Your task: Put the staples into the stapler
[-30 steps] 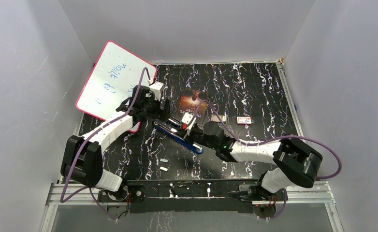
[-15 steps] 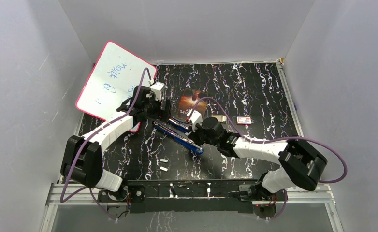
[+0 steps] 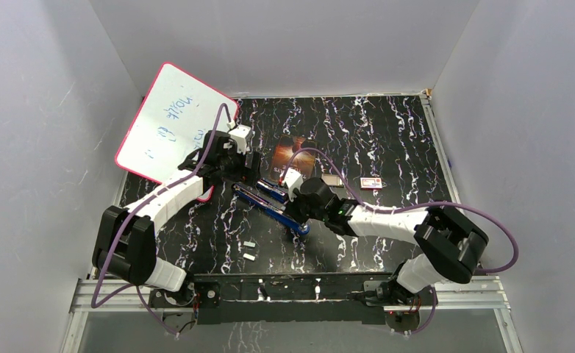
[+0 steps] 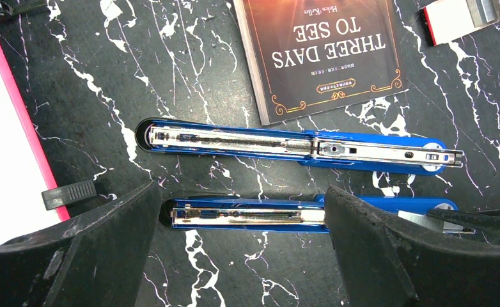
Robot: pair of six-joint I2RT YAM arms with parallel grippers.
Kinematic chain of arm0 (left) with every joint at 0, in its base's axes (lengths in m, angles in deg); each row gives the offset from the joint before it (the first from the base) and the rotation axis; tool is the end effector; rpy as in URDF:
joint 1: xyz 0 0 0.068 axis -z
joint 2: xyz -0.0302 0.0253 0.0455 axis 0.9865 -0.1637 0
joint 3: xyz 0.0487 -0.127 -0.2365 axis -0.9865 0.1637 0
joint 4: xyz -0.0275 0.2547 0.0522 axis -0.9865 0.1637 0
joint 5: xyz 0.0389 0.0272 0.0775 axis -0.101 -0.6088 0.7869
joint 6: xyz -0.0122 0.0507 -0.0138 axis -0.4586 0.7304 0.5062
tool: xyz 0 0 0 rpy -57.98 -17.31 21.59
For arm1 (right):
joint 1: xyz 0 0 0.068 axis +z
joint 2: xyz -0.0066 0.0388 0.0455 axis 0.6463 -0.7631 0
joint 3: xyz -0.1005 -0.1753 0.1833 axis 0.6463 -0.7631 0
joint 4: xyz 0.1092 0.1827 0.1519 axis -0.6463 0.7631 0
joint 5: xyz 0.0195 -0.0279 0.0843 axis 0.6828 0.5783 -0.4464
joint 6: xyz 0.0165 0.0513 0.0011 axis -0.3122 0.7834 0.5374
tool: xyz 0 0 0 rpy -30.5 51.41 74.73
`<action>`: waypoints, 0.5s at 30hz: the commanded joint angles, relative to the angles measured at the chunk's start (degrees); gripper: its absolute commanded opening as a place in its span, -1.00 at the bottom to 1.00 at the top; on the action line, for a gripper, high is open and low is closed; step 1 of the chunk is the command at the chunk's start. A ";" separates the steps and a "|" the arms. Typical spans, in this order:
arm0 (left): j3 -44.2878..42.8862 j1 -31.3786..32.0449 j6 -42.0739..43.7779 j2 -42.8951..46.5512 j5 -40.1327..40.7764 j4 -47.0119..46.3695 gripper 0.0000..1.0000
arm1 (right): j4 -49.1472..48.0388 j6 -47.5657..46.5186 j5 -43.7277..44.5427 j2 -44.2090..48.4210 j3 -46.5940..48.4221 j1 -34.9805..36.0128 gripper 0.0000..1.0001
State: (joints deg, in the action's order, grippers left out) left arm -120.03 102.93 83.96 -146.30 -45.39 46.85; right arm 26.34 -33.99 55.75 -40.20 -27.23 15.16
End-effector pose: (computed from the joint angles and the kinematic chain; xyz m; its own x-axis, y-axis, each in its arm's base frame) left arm 0.2935 -0.1278 0.2504 -0.5487 0.1874 -0.8148 0.4926 0.8599 -0.1340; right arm 0.1747 0.2506 0.1932 -0.3139 -0.3939 -0.8639 -0.7893 0.6140 0.0068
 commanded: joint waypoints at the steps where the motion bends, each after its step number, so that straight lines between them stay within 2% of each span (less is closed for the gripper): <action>1: -0.52 0.30 0.79 1.55 0.42 0.53 0.96 | -1.46 0.98 1.52 0.03 2.79 0.59 -0.97; 15: -0.43 0.50 0.92 1.73 0.66 0.63 0.97 | -1.05 1.26 0.94 -1.56 3.74 1.27 -0.97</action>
State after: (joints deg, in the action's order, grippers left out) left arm -120.03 103.12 84.13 -146.30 -45.07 46.87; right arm 26.80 -33.16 56.38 -40.99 -26.40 16.07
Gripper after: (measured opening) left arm 0.981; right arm 0.210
